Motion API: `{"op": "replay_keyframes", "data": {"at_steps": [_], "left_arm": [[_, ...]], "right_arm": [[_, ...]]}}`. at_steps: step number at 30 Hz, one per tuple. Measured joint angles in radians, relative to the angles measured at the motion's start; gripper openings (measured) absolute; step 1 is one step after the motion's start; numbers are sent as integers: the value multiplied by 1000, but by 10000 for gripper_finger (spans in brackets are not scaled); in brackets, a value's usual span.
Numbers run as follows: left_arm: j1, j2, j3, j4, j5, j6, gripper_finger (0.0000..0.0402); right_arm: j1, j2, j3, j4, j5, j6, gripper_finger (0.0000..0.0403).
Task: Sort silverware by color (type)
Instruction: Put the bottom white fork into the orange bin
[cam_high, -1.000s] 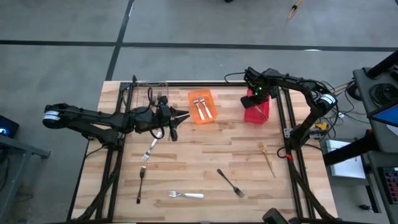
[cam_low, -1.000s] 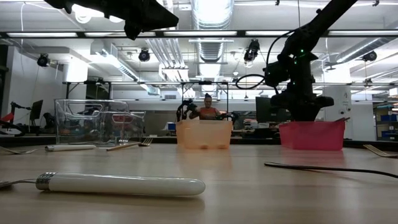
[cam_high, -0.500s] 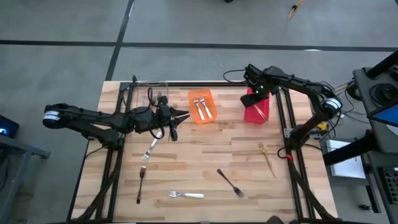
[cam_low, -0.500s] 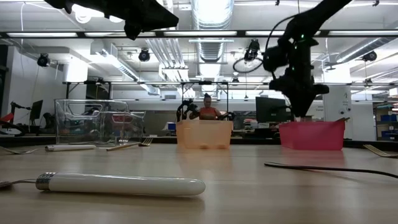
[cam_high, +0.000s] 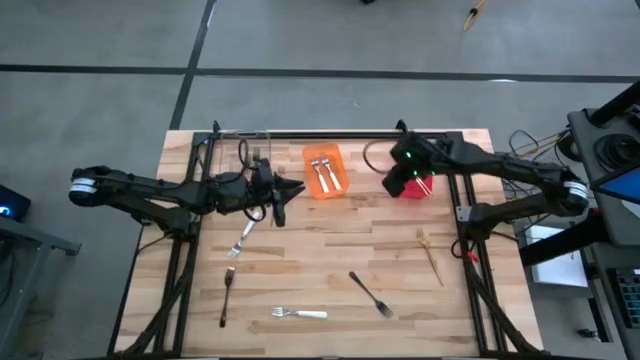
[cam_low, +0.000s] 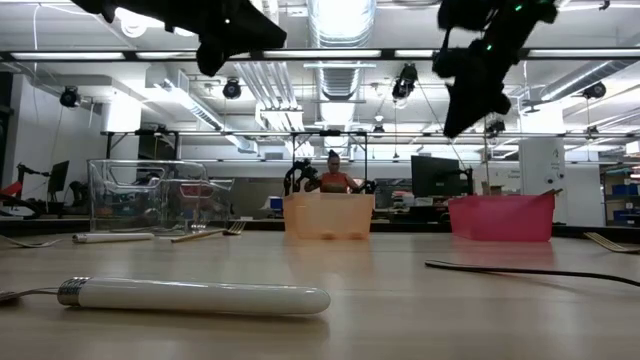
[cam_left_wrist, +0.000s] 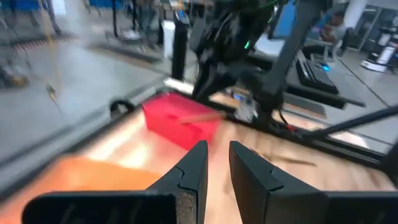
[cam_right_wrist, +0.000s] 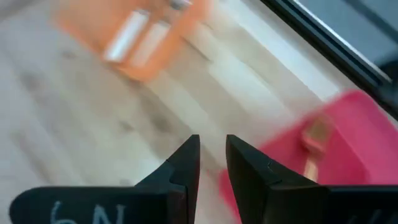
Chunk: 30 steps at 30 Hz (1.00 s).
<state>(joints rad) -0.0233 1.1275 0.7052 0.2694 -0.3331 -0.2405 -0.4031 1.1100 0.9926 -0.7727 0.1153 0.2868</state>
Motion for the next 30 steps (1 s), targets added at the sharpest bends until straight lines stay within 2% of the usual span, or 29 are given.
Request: {"op": "replay_keyframes", "data": {"at_steps": [7,13,23,30], "left_arm": [[-30,21,0,-87,60,-166,48],[-96,60,0,-130,92,-332,48],[-247,161,0,-153,130,-570,48],[-333,239,0,-152,144,-641,48]], "right_arm": [[175,-139,-123,177,22,-10,66],[292,-192,-214,295,26,-11,63],[445,-147,-232,347,27,-10,63],[555,-83,-232,450,26,13,63]]}}
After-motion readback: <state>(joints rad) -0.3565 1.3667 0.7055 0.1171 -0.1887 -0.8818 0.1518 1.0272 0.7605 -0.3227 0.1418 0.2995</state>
